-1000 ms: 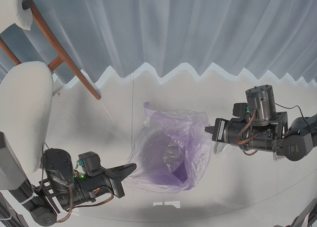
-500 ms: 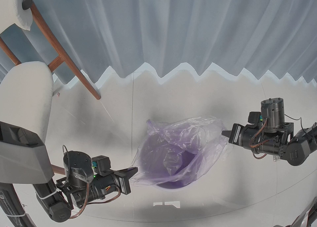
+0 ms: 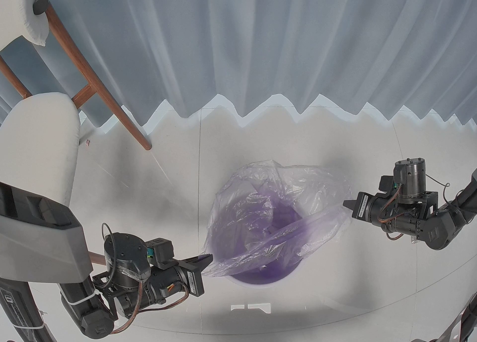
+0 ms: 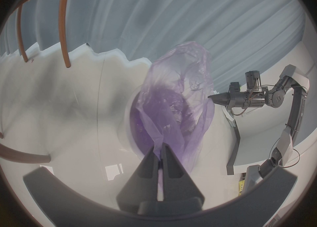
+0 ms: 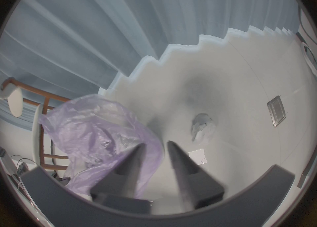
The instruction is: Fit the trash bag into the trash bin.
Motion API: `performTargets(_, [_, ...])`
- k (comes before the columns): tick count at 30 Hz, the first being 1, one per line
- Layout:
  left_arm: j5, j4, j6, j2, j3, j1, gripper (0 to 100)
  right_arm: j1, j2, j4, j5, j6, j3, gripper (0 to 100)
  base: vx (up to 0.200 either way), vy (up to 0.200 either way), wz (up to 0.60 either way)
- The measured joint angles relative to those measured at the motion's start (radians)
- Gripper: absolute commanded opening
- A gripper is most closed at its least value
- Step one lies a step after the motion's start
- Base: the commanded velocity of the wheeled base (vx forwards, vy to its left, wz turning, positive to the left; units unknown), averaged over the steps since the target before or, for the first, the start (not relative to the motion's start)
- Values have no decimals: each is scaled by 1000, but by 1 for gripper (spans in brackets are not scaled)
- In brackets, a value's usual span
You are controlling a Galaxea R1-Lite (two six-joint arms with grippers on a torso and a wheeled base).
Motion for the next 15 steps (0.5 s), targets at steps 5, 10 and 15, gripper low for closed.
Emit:
performTargets(5, [1,-11,1,4,1,-31,0,36,-72,-4,46,8,43,100,0,0,0])
performTargets(10, [5,-15,2,5,6,-55,0,43,-165,-5,150,-3,74,100,0,0,0])
performTargets(15, [8,-25,3,3,23,-87,0,-49,-201,-13,293,-100,40,100,0,0,0])
